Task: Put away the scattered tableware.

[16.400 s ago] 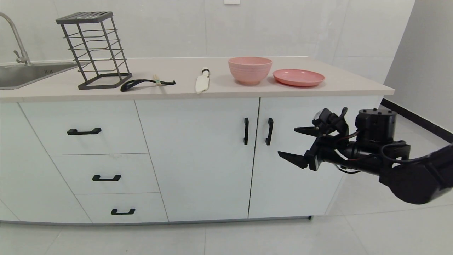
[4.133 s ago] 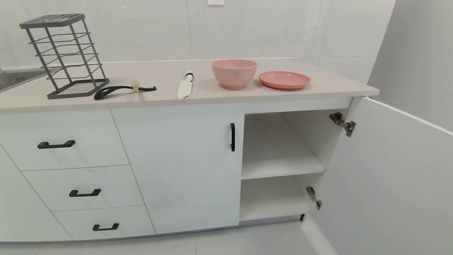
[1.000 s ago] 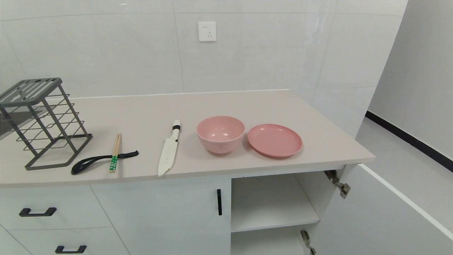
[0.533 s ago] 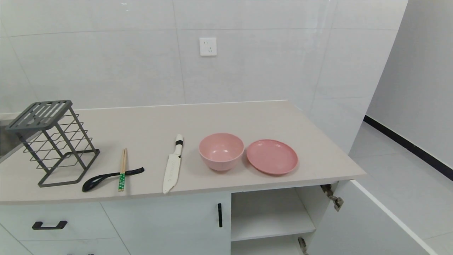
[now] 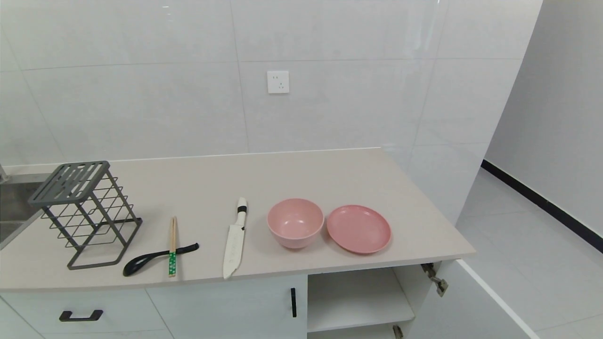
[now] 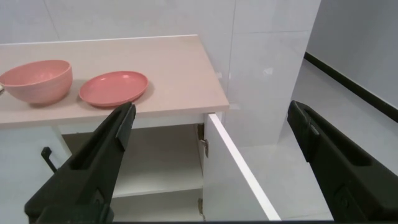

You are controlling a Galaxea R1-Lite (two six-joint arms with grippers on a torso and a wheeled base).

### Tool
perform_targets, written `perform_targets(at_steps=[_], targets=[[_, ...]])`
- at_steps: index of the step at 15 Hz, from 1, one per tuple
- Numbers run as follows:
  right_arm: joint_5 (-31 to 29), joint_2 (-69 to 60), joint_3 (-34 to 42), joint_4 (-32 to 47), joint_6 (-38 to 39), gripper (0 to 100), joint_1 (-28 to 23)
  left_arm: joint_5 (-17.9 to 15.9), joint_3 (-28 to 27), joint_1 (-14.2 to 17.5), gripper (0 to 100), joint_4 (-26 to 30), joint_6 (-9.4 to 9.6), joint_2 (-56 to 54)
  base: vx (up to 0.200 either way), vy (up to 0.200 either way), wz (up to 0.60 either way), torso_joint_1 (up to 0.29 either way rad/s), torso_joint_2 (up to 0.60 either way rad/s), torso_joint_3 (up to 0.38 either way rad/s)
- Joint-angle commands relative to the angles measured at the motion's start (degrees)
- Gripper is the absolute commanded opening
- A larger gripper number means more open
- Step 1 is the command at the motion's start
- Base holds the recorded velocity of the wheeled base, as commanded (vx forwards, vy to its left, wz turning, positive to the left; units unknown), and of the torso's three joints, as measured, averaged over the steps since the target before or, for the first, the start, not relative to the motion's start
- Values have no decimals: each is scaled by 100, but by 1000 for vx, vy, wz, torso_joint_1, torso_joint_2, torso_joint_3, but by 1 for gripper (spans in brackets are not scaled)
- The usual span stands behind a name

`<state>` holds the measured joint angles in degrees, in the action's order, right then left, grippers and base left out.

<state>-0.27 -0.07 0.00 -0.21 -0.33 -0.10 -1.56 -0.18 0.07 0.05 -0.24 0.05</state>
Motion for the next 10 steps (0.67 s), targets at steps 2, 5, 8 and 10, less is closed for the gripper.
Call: perform_targets(at_steps=[2,5,8,10], targets=[[0,7,0,3,-2,100,1,-2,1,1,100,4,-2,13,0,0,0,49,-85,-54],[18,7,0,3,-2,100,1,-2,1,1,100,4,-2,13,0,0,0,0,0,0],[0,7,0,3,-2,100,1,-2,1,1,100,4,7,4,0,0,-400,5,3,3],[0,7,0,3,-2,100,1,-2,1,1,100,4,-2,4,0,0,0,0,0,0]])
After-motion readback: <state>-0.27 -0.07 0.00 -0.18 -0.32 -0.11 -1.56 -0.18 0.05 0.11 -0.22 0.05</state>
